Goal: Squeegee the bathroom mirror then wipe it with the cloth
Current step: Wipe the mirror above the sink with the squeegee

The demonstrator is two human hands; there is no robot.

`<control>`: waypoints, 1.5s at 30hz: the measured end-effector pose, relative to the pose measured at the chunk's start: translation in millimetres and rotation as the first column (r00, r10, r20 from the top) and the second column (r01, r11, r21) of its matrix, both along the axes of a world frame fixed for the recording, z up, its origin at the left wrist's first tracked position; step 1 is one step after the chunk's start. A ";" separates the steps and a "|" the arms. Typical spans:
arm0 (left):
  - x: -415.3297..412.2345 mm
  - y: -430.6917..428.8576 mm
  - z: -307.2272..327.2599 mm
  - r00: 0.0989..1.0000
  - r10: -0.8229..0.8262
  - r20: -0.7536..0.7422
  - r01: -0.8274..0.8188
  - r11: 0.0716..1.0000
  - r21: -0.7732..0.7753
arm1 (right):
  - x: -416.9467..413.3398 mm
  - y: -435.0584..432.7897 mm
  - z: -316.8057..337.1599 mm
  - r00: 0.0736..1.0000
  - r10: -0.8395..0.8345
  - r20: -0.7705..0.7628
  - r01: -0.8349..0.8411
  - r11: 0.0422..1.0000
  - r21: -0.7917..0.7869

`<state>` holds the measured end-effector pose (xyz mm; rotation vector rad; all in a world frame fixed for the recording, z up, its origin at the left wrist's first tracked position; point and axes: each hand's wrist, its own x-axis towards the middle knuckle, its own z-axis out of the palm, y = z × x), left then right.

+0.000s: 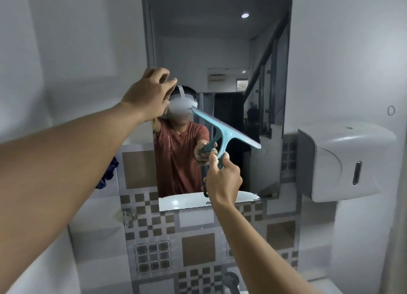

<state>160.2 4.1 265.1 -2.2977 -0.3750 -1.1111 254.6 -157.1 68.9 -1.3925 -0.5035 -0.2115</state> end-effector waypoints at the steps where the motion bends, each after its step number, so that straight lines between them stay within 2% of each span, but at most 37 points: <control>1: -0.6 -0.2 0.1 1.000 0.001 -0.002 -0.001 1.000 0.001 | -3.4 3.9 -5.6 1.000 0.016 0.018 -0.016 1.000 -0.025; 4: -2.9 -1.9 1.3 1.000 0.005 -0.018 -0.005 1.000 -0.004 | -12.9 16.1 -18.6 0.998 0.036 0.059 -0.032 0.996 -0.078; 11: -3.0 -4.0 2.8 0.999 0.017 -0.034 -0.018 1.000 -0.014 | -17.9 20.9 -23.9 0.998 0.034 0.059 -0.031 0.998 -0.062; 15: -1.7 -6.9 -0.5 0.999 0.027 -0.024 -0.028 0.999 -0.047 | -25.7 21.5 -32.2 0.985 0.019 0.173 0.022 0.972 -0.234; 21: 1.9 -8.5 -10.9 0.999 0.037 0.004 -0.037 0.998 -0.057 | -19.5 11.8 -34.7 0.952 -0.010 0.306 0.128 0.921 -0.368; 25: 3.9 -9.5 -17.9 0.999 0.031 0.013 -0.030 0.998 -0.061 | -4.4 -8.4 -37.2 0.880 0.017 0.474 0.250 0.833 -0.493; 32: 8.3 -11.2 -36.8 0.998 -0.003 0.062 0.009 0.996 -0.085 | 17.0 -36.9 -19.7 0.745 0.093 0.660 0.415 0.711 -0.568; 36: 7.5 -12.6 -54.4 0.998 -0.011 0.062 0.017 0.994 -0.104 | 31.3 -54.1 -4.7 0.654 0.145 0.743 0.510 0.641 -0.574; 45: 9.8 -15.5 -81.4 0.996 -0.049 0.073 0.060 0.984 -0.170 | 75.2 -87.8 19.7 0.475 0.205 0.856 0.655 0.567 -0.499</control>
